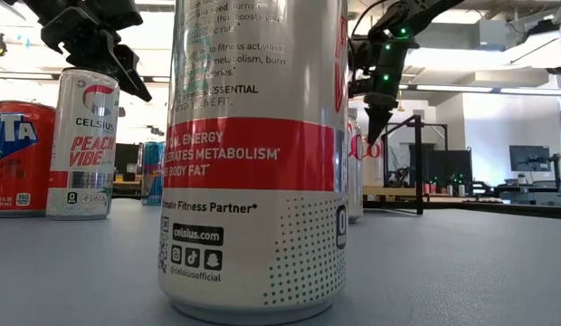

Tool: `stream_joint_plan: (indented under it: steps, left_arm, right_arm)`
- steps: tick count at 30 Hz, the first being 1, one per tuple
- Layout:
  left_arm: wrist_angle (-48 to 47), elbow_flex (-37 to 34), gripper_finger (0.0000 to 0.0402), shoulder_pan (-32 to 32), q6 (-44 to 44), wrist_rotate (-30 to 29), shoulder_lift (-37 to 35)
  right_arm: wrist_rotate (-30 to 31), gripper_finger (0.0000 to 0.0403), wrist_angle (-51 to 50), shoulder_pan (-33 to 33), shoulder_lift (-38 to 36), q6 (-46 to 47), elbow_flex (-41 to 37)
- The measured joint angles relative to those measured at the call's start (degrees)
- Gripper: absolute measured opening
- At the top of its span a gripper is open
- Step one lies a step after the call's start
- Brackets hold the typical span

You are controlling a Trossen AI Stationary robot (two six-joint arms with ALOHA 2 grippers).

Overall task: Place canned beverage on shelf
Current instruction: Put the right silver soda can on the shelf, then put the top white soda can on the shelf aligned with the other white soda can

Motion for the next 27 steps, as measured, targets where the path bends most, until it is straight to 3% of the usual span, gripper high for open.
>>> stream_joint_plan:
  steps: [9, 16, 22, 27]
  left_arm:
    - [0.00, 0.00, 0.0322, -0.01, 0.40, 0.02, 0.00]
    - [0.30, 0.00, 0.0322, 0.00, 1.41, -0.04, 0.00]
    - [4.37, 0.00, 0.0322, -0.01, 3.41, -0.12, -0.02]
    - [7.69, 2.69, 0.0322, 0.01, -2.10, 0.69, -0.13]
  right_arm:
    - [-0.20, 0.0000, -9.11, 8.28, -0.92, 2.65, 9.48]
    - [-0.72, 0.0000, -12.67, 19.07, -5.51, 9.27, 10.22]
    - [-1.73, 0.0000, -14.33, 29.58, -11.37, 14.06, 5.20]
    - [-2.32, 0.0000, -3.44, 38.13, -21.78, 17.19, -7.74]
